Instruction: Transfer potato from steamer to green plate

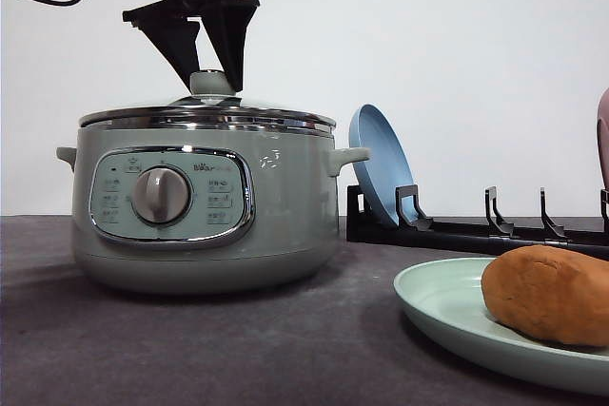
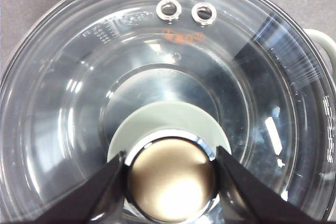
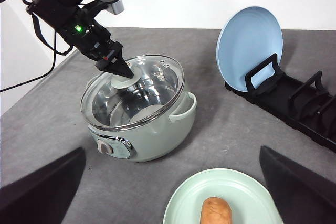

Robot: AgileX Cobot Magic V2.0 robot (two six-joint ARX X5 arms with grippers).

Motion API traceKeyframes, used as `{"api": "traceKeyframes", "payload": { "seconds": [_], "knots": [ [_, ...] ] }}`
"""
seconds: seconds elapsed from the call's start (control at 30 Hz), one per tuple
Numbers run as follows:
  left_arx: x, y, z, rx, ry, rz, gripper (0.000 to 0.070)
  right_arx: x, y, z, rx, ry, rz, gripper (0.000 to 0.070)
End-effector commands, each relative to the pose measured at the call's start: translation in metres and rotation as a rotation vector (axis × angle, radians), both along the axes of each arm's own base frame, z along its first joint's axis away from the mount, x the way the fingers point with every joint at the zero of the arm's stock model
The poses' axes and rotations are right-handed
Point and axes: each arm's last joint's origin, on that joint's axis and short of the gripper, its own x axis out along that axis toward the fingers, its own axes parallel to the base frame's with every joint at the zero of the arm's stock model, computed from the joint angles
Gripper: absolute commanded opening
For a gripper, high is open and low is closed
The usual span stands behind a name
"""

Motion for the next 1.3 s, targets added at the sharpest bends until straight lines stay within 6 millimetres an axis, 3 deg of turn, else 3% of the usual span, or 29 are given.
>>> {"api": "traceKeyframes", "payload": {
  "seconds": [0.0,0.57,0.9,1.27],
  "knots": [
    [0.013,-0.007,-0.011,0.017,-0.033,-0.027,0.0000,-0.001,0.000,0.004,0.002,-0.017,0.003,0.0700],
    [0.006,-0.006,0.003,-0.005,-0.077,-0.031,0.0000,-0.001,0.000,0.004,0.005,-0.016,0.010,0.0700],
    [-0.004,-0.001,0.021,-0.029,-0.125,-0.033,0.0000,-0.001,0.000,0.004,0.005,-0.015,0.010,0.0700],
    [-0.009,0.001,0.020,-0.014,-0.077,-0.020,0.0000,-0.001,0.000,0.004,0.016,0.000,0.013,0.0700]
  ]
}}
